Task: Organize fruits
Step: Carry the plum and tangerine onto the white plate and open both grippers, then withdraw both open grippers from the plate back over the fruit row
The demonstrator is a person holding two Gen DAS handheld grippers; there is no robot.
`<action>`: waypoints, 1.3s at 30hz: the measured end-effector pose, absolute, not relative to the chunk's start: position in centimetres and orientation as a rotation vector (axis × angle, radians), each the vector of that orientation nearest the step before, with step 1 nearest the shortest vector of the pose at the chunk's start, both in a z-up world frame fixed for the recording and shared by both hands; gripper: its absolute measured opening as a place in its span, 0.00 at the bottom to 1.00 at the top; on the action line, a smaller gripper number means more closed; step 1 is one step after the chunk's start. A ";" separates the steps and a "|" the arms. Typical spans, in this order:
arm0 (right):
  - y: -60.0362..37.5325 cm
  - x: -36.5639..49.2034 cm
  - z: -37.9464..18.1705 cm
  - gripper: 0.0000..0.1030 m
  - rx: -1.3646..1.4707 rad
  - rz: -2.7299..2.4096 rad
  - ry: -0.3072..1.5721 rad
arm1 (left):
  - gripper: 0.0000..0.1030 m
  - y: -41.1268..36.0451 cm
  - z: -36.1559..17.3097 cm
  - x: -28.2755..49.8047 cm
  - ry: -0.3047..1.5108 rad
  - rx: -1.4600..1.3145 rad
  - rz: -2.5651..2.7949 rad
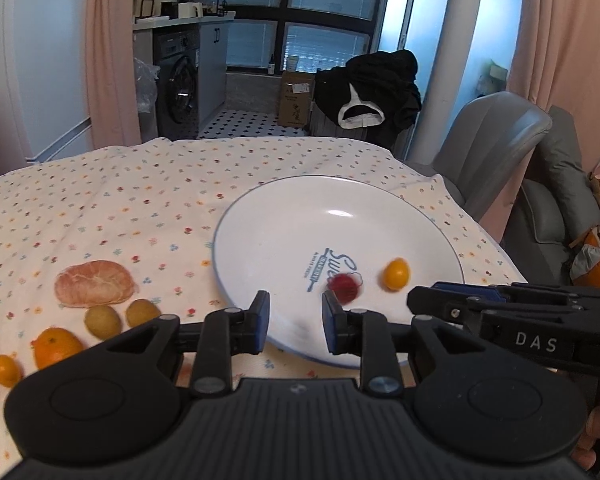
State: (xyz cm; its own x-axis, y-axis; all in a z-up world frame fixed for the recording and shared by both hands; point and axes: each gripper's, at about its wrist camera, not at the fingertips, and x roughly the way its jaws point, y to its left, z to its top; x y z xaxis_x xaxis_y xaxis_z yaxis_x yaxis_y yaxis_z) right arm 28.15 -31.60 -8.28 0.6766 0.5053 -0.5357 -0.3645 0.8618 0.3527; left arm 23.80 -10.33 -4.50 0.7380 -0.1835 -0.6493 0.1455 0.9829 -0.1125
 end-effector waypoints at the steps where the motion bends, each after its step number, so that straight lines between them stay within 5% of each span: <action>1: -31.7 28.0 -8.2 0.38 0.233 0.492 0.660 | 0.26 -10.1 -4.3 23.6 0.716 -0.062 -0.178; 6: -31.9 26.8 -7.2 0.67 0.264 0.462 0.603 | 0.40 -8.8 -3.5 22.3 0.705 -0.082 -0.150; 11: -31.8 25.8 -6.3 0.97 0.283 0.453 0.565 | 0.77 -7.3 -2.5 20.6 0.660 -0.108 -0.114; 20: -30.4 24.2 -5.4 1.00 0.265 0.492 0.560 | 0.94 -4.6 -1.4 17.7 0.603 -0.140 -0.040; 39: -26.2 21.8 -4.7 1.00 0.166 0.569 0.552 | 0.95 -0.2 -0.8 13.0 0.575 -0.164 0.022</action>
State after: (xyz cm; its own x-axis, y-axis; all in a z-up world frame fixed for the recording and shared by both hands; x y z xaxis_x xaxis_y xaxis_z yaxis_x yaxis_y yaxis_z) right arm 21.79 -26.24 -4.74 0.7029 0.5519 -0.4487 -0.4652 0.8339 0.2971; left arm 13.03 -0.16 -0.76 0.8396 -0.0246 -0.5427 -0.0667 0.9867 -0.1480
